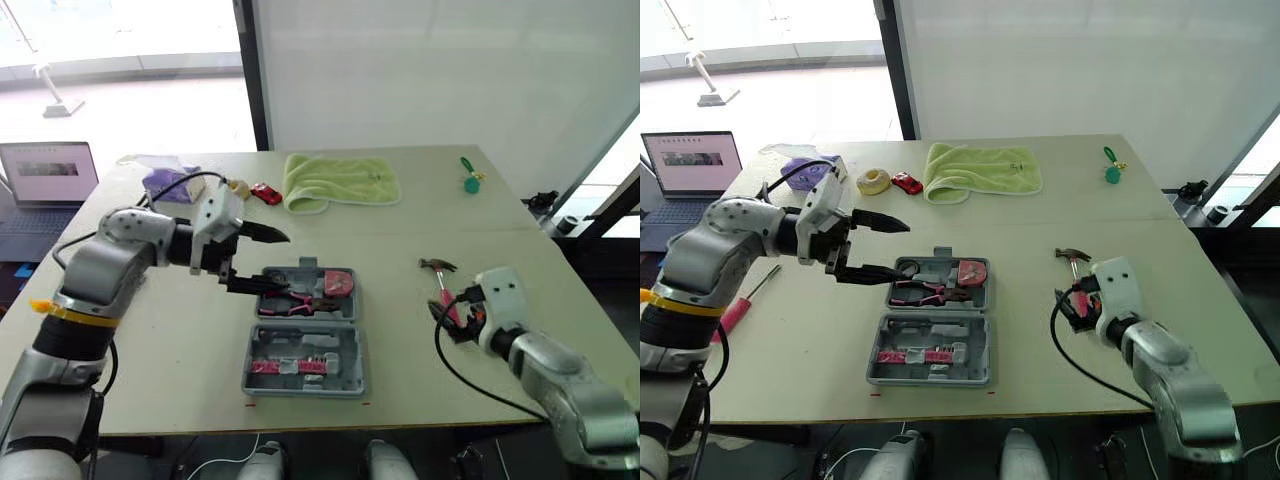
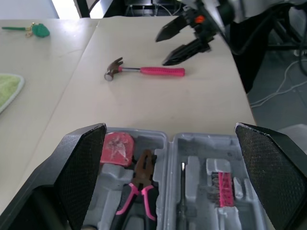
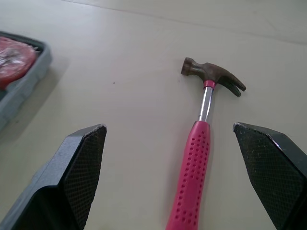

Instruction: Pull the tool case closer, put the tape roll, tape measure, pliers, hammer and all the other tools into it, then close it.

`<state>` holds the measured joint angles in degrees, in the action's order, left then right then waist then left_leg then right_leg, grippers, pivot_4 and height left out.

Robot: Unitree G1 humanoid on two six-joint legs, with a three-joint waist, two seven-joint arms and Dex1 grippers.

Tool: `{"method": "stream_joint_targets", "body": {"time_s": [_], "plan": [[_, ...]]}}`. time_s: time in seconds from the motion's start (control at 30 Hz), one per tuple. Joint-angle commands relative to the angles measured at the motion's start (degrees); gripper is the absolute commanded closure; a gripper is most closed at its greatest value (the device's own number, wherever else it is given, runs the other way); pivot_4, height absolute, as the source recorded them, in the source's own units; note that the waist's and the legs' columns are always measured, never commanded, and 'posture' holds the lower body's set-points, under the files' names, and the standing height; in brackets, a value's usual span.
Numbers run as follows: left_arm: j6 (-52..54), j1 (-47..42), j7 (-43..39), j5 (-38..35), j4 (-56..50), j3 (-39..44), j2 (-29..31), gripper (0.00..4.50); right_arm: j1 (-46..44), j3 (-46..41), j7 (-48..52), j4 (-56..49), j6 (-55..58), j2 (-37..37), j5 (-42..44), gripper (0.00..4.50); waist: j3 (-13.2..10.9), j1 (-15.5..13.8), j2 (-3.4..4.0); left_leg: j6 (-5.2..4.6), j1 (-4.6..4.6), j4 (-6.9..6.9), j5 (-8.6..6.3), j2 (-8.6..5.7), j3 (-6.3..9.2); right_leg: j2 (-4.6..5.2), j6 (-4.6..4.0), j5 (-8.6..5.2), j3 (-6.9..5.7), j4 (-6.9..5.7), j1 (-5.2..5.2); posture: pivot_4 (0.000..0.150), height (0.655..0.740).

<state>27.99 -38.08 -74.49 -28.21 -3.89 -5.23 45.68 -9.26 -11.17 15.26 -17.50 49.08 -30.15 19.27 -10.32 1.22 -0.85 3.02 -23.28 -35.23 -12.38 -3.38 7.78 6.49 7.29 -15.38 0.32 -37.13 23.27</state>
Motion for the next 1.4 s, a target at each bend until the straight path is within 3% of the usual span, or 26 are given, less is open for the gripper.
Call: {"method": "stream_joint_targets", "body": {"time_s": [0.03,0.27,0.37,0.5,0.67,0.83,1.0,1.3,1.4], "plan": [[2.1,2.6,3.0,-1.1,-5.5,4.5,2.4,0.0,-9.4,-0.7,-0.5,14.7,-0.5,0.5,-1.4,0.04,0.0,0.0,0.04,0.0,-0.01,0.01,0.0,-0.01,-0.01,0.0,0.0,0.0,0.01,-0.01,0.02,0.15,0.7375],[6.1,11.0,9.6,-2.5,-14.8,10.2,4.2,0.0,-26.0,1.6,2.6,48.8,-10.2,2.0,-5.3,0.04,0.0,0.1,0.06,0.0,-0.01,0.02,0.0,-0.02,-0.12,0.01,-0.01,0.02,0.08,-0.02,0.06,0.15,0.7375],[7.4,12.9,11.5,-3.2,-17.1,11.5,4.5,0.0,-29.5,1.7,3.6,57.9,-13.8,2.4,-6.3,0.04,0.0,0.2,0.02,0.01,0.01,0.0,0.01,-0.02,-0.16,0.01,0.0,0.03,0.14,-0.03,0.04,0.15,0.7375],[7.3,14.9,13.1,-1.9,-17.8,11.4,5.7,0.0,-30.8,2.8,4.4,60.8,-14.2,3.1,-7.6,1.84,0.0,0.5,0.01,0.01,0.1,-0.01,0.01,-0.03,-0.17,0.0,0.0,0.03,0.15,-0.02,-0.04,0.15,0.7375],[6.7,14.4,14.4,-1.7,-16.8,10.3,5.3,0.0,-27.1,2.0,4.2,51.0,-8.1,4.0,-6.3,4.43,0.0,1.3,0.02,0.01,0.12,0.02,0.01,-0.01,-0.14,-0.03,-0.01,0.03,0.14,-0.08,-0.04,0.15,0.7375],[5.5,13.3,13.9,-1.2,-15.3,8.5,4.4,0.0,-20.3,0.0,1.4,32.7,2.7,5.8,-3.8,4.48,0.0,1.3,0.03,0.01,0.11,0.03,0.0,-0.01,-0.13,-0.03,-0.01,0.03,0.15,-0.11,0.0,0.15,0.7375],[3.3,12.0,13.5,0.5,-12.5,6.4,2.8,0.0,-11.7,-4.0,-6.9,9.9,16.0,14.0,-0.9,4.48,0.0,1.3,0.04,0.01,0.09,0.04,0.0,-0.01,-0.11,-0.04,-0.01,0.02,0.16,-0.14,0.04,0.15,0.7375],[1.1,11.9,12.8,1.8,-11.0,3.7,-0.2,0.0,-5.0,-0.8,-11.9,-1.7,21.4,19.8,-2.4,4.48,0.0,1.2,0.06,0.01,0.09,0.04,0.0,-0.01,-0.16,-0.04,-0.01,0.02,0.23,-0.18,0.11,0.15,0.7375],[0.4,11.7,12.7,2.0,-10.5,3.6,-0.9,0.0,-5.3,-1.8,-10.2,-4.7,23.2,18.6,-1.0,3.13,0.0,1.2,0.06,0.01,0.08,0.05,0.0,-0.02,-0.16,-0.04,-0.01,0.02,0.24,-0.18,0.12,0.15,0.7375]]}}
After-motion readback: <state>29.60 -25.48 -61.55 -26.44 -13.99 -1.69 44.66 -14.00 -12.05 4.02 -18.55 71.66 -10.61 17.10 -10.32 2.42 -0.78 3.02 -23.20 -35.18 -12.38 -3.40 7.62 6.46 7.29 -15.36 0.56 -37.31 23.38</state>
